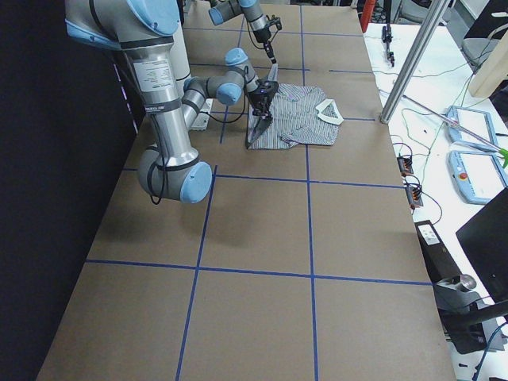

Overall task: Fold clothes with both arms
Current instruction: 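Lift the hem with both grippers and fold it toward the collar, then release the hem and raise both grippers away from the shirt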

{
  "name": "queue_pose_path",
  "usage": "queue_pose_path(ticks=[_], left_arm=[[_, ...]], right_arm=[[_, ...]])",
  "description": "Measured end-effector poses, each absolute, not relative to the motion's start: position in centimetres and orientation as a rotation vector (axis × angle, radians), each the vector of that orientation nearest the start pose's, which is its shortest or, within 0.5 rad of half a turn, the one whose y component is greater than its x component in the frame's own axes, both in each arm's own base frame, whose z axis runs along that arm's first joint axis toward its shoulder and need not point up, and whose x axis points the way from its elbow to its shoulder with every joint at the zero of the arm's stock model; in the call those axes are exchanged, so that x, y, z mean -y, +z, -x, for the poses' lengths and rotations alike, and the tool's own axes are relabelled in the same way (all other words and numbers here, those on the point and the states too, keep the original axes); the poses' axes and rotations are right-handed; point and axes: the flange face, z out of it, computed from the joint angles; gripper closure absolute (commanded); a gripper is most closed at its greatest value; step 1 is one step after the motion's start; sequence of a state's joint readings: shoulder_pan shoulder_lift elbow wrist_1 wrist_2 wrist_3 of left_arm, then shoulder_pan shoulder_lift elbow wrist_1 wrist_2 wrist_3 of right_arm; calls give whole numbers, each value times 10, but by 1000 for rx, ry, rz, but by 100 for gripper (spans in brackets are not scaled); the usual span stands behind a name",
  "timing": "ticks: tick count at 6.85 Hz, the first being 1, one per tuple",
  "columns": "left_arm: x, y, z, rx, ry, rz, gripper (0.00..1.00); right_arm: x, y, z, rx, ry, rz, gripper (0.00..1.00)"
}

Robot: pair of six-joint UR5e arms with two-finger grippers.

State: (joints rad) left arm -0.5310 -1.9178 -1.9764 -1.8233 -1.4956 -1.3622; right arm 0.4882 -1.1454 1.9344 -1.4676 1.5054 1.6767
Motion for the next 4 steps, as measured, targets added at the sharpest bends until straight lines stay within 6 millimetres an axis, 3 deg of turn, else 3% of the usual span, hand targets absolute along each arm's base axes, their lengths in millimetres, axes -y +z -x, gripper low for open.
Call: queue_pose_path(ticks=[2,4], left_arm=[[499,296,-437,-903,-407,-496,100],[549,317,-438,-877,-441,-530,100]], right_arm=[[501,269,460,791,575,-244,100],[571,287,469,786,596,-249,100]])
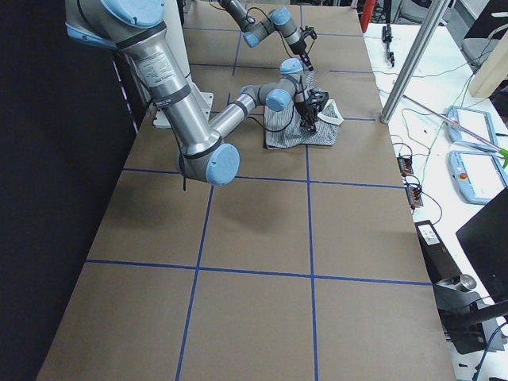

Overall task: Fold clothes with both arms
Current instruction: 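Release the hem and raise both grippers away from the shirt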

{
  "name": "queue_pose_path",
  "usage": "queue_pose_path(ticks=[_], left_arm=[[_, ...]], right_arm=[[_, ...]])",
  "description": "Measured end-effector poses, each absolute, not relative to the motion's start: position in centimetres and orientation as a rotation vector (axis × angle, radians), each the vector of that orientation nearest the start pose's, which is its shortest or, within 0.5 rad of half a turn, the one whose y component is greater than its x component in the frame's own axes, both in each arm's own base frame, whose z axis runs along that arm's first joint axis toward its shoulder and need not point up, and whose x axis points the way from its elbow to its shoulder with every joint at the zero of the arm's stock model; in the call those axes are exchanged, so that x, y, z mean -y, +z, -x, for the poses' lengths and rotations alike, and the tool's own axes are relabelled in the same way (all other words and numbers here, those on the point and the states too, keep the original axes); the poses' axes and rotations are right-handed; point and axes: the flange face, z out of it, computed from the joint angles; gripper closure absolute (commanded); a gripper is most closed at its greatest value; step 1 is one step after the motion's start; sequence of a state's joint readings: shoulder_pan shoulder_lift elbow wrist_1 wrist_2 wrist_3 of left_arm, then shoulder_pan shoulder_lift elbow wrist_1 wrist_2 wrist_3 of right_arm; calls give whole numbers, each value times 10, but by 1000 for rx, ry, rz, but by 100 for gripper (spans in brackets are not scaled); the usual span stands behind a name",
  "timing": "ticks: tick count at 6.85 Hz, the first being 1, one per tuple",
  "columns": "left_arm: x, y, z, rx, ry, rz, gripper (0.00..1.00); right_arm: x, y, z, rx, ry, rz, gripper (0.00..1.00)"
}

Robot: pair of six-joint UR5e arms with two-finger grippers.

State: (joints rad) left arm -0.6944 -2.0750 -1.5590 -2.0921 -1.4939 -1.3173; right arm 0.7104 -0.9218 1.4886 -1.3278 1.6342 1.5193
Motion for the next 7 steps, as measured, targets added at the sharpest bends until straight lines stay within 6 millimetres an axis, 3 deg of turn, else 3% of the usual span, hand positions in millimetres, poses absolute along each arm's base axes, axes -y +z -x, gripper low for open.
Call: queue_pose_path(ticks=[2,4,5,6,7], left_arm=[[568,340,-449,-875,-450,-544,100],[577,354,-457,-858,-451,-541,100],[579,362,-460,-860,-451,-543,87],[581,368,-464,-874,-449,-549,75],[582,370,-466,-885,-447,-553,71]], right_arm=[[610,299,484,774,611,-248,100],[631,300,493,758,619,-234,100],[635,303,495,750,621,-229,89],[637,306,498,746,621,-227,65],[639,308,502,752,619,-230,56]])
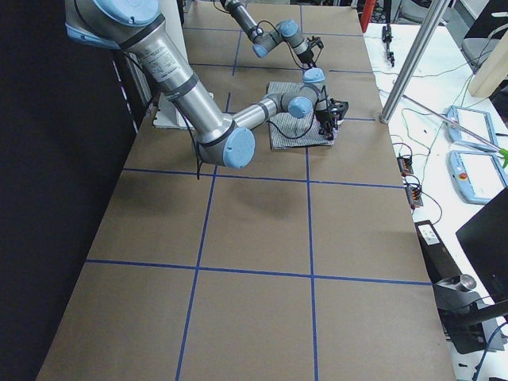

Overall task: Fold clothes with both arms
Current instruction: 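Release the hem and raise both grippers away from the shirt, then lower the right gripper and grasp the folded shirt's near corner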

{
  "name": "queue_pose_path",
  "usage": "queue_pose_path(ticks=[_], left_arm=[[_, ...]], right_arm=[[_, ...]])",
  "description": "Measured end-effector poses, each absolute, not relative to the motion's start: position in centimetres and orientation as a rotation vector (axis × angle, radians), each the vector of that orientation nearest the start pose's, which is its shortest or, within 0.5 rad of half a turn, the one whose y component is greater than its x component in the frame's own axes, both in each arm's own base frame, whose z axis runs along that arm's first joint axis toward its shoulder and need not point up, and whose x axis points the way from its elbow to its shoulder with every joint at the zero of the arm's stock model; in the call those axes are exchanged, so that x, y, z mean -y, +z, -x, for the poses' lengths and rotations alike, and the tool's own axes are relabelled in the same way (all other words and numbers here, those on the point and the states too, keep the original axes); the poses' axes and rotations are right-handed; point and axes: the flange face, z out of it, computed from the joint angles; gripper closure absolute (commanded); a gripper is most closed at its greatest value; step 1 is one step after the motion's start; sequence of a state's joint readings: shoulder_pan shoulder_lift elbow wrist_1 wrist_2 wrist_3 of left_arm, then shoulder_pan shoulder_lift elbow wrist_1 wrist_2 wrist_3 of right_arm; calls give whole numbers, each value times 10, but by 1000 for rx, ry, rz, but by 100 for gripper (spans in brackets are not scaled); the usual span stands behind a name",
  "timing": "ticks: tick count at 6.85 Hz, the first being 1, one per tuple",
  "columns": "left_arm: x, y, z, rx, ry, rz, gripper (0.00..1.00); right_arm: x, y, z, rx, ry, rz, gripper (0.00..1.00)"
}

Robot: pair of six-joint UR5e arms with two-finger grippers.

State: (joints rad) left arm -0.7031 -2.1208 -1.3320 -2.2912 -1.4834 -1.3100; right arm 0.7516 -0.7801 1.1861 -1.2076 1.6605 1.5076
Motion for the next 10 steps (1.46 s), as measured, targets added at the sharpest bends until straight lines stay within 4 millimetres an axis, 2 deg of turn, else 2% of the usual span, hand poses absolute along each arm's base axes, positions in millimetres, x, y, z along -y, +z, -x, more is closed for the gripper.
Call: queue_pose_path(ticks=[2,3,4,6,7,9,10], left_arm=[[581,370,-468,-894,-445,-557,68],[580,369,-467,-899,-445,-559,68],[579,365,-465,-916,-444,-567,68],[574,357,-457,-982,-441,-599,68],[571,355,-455,-1001,-443,-604,67],[566,356,-454,-1010,-447,-604,65],[564,360,-451,-1009,-452,-602,64]], right_arm=[[641,318,506,767,619,-240,56],[641,322,504,783,620,-247,44],[635,328,495,831,616,-259,27],[612,323,479,948,647,-246,28],[590,319,473,991,663,-227,27],[507,342,453,1038,656,-173,28],[470,356,460,1034,673,-154,28]])
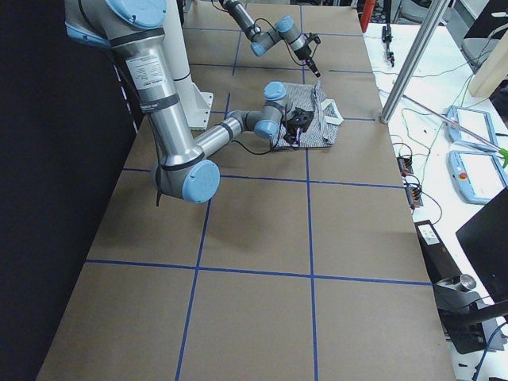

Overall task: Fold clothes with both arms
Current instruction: 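Lower the right gripper and grasp the folded shirt's near corner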

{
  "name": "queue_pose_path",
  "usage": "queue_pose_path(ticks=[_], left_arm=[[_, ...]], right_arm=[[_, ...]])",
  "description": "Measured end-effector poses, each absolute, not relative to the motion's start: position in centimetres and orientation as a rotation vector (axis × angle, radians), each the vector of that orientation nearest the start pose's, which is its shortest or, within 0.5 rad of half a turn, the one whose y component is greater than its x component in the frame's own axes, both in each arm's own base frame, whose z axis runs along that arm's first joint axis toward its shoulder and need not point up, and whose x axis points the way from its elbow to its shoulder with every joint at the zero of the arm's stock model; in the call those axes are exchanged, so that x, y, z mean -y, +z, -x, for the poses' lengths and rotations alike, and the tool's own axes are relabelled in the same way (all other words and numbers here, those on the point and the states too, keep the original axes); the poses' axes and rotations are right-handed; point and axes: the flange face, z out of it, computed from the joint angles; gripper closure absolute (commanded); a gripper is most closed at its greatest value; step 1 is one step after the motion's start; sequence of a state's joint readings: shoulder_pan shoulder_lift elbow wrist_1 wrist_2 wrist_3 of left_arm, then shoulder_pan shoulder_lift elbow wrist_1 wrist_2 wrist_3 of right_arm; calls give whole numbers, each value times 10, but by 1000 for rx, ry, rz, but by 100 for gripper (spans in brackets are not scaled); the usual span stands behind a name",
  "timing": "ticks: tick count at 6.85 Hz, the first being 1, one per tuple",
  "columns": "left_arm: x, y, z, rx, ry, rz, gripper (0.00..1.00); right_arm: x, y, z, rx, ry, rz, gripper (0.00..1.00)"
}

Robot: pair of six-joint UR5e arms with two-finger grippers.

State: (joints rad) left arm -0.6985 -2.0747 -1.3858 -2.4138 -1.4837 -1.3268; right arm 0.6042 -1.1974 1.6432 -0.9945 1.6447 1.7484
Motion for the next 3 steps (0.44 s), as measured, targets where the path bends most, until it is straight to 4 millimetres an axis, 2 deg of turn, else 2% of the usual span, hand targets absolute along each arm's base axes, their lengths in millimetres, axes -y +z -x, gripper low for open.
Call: queue_pose_path(ticks=[1,3], left_arm=[[562,361,-448,-1015,-465,-596,64],[560,359,-446,-1028,-489,-587,64]], right_arm=[[447,363,472,1025,691,-163,30],[427,369,486,1017,706,-163,34]])
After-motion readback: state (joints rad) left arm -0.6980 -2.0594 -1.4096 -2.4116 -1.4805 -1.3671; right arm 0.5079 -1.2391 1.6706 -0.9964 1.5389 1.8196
